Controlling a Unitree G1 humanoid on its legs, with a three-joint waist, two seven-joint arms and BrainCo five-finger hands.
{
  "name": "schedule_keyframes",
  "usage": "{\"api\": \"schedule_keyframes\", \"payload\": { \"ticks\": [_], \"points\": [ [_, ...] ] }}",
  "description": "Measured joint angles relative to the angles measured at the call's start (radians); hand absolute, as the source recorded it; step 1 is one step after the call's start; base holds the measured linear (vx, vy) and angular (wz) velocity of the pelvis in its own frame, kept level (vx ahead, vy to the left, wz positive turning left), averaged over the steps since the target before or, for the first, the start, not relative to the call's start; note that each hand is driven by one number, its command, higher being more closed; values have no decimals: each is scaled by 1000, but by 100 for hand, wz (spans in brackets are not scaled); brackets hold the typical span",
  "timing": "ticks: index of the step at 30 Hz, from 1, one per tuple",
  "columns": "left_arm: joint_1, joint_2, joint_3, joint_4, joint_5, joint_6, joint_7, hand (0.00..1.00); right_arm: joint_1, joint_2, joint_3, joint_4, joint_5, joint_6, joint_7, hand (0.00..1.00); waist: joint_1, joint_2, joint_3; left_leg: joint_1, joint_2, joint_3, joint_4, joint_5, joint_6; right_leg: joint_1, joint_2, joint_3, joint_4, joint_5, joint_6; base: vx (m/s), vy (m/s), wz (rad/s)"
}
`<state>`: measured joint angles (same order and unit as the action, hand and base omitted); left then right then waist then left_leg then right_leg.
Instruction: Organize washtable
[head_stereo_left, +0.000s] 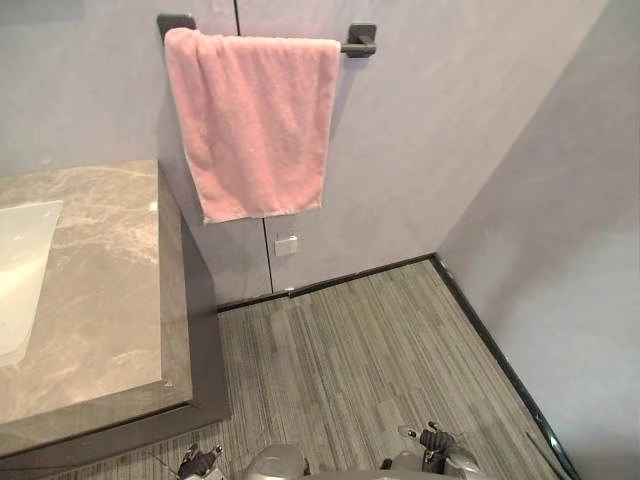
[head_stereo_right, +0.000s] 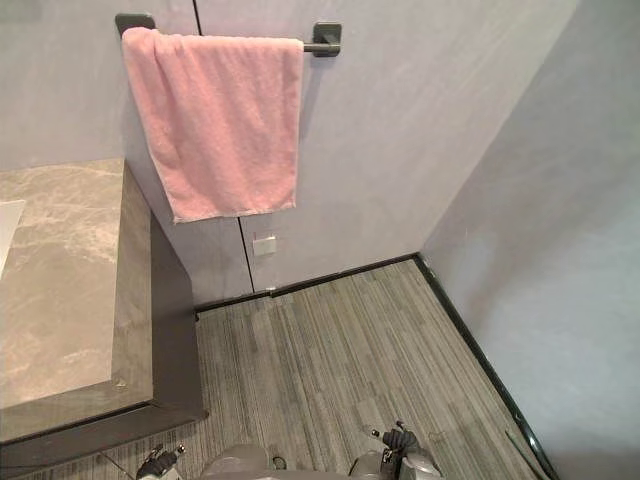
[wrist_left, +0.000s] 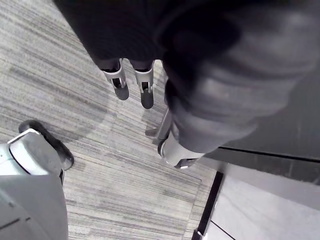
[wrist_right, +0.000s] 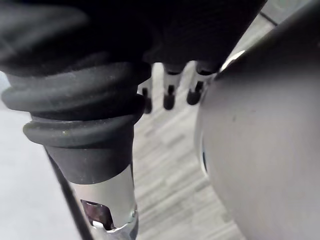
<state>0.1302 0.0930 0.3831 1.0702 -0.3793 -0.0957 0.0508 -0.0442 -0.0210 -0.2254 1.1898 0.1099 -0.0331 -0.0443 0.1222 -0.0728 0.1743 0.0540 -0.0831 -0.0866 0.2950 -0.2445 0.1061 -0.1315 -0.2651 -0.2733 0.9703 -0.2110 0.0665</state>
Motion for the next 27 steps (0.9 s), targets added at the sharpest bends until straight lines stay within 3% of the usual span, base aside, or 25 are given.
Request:
{"api": "schedule_keyframes", "payload": {
  "ticks": [1, 3, 4, 5, 6, 7, 8, 12, 13, 14, 15, 16, 19, 21, 22, 23, 24, 26, 27],
  "points": [
    [-1, -4, -7, 0, 0, 0, 0, 0, 0, 0, 1, -11, 2, -2, 0, 0, -3, 4, 2, 33, 13, -31, -23, -7, 5, -7, 33, 17, -126, -32, -3, 211, -160, 70],
    [-18, -7, -22, 0, 9, -2, 0, 0, 2, -1, 1, -29, 4, -2, -1, 0, -6, 12, 5, 46, 51, -97, -35, -40, -13, -48, 111, 82, -412, -29, 0, 208, -212, 84],
    [-23, -7, -21, 1, 14, -2, 1, 0, 2, -1, -1, -30, 6, -1, -1, 0, -6, 13, 5, 46, 62, -118, -37, -48, -24, -64, 128, 113, -497, -10, 9, 256, -311, 91],
    [-25, -13, -17, 1, 26, -3, 4, 0, 7, -1, -6, -40, 10, -1, -3, 0, -8, 11, 4, 48, 77, -162, -40, -70, -46, -83, 146, 166, -693, 64, 35, 254, -304, 83],
    [-24, -17, -17, 1, 29, -3, 8, 0, 10, 0, -6, -44, 15, -1, -5, 0, -9, 9, 5, 53, 77, -181, -39, -82, -56, -89, 139, 176, -749, 93, 43, 381, -432, 105],
    [-20, -32, 3, 1, 31, -3, 17, 0, 15, -1, -10, -48, 24, -1, -10, 0, -14, 9, 3, 70, 83, -222, -36, -109, -72, -94, 131, 175, -744, 187, 41, 422, -448, 109],
    [-23, -55, 20, 2, 37, -4, 19, 0, 12, -7, -12, -54, 27, 1, -15, 0, -28, 28, -7, 86, 117, -271, -51, -121, -92, -101, 138, 144, -676, 207, 18, 447, -448, 107],
    [-32, -110, 17, -1, 36, -11, 20, 0, -3, -6, -8, -99, -29, 1, -46, 0, -31, 92, -26, 33, 176, -363, 32, -53, -180, -101, 162, 16, -570, 87, -53, 459, -386, 75],
    [-36, -113, 14, -1, 35, -12, 22, 0, -3, -5, -9, -107, -43, 1, -50, 0, -31, 95, -26, 18, 174, -368, 67, -34, -197, -82, 163, -2, -580, 82, -62, 331, -274, 75],
    [-42, -119, 9, -1, 28, -18, 24, 0, 0, 4, -9, -111, -47, 0, -60, 0, -32, 90, -23, -2, 169, -364, 131, -1, -242, -36, 167, -17, -610, 78, -68, 420, -311, 77],
    [-42, -122, -2, -6, 13, -32, 29, 0, 5, 18, -8, -115, -48, 0, -73, 0, -29, 80, -15, -28, 176, -313, 227, 6, -273, 53, 177, -24, -681, 78, -69, 383, -254, 89],
    [-40, -116, -23, -10, -6, -41, 31, 0, 11, 17, -5, -114, -47, 0, -85, 0, -26, 73, -11, -59, 180, -220, 306, -15, -280, 135, 181, -31, -746, 78, -69, 343, -230, 69],
    [-36, -114, -43, -20, -36, -53, 36, 0, -10, 0, -4, -106, -43, -6, -88, 0, -25, 69, -11, -157, 179, -78, 323, -58, -240, 202, 178, -43, -803, 78, -68, 176, -116, 18],
    [-36, -99, -67, -19, -43, -56, 36, 0, -19, -1, -4, -95, -44, -8, -87, 0, -26, 69, -10, -213, 166, -71, 211, -56, -236, 211, 176, -38, -820, 76, -60, 98, 53, -8],
    [-37, -91, -74, -18, -42, -56, 37, 0, -17, -3, -4, -83, -44, -6, -87, 0, -26, 68, -7, -230, 157, -78, 116, -46, -234, 218, 169, -30, -818, 63, -36, 109, 150, -12],
    [-36, -90, -74, -12, -42, -57, 37, 0, -7, -7, -2, -67, -44, -2, -86, 0, -22, 76, -2, -225, 152, -84, 41, 52, -218, 232, 162, -22, -804, 43, -8, 126, 182, -16],
    [-34, -90, -74, -8, -43, -57, 37, 0, 5, -13, -1, -61, -44, 0, -86, 0, -20, 85, -5, -208, 148, -72, 31, 95, -199, 238, 157, -13, -796, 34, 7, 140, 195, -14],
    [-29, -59, -73, 1, -41, -56, 37, 0, 14, -1, 16, -52, -47, 1, -84, 0, -17, 32, -5, -184, 109, -34, 16, 94, -178, 252, 119, 5, -814, 32, 24, 197, 165, -14],
    [-29, -53, -73, 2, -40, -54, 37, 0, 18, -1, 15, -48, -48, 0, -84, 0, -17, 23, -5, -186, 102, -28, 29, 91, -173, 253, 113, 9, -821, 35, 28, 201, 150, -20]
  ]
}}
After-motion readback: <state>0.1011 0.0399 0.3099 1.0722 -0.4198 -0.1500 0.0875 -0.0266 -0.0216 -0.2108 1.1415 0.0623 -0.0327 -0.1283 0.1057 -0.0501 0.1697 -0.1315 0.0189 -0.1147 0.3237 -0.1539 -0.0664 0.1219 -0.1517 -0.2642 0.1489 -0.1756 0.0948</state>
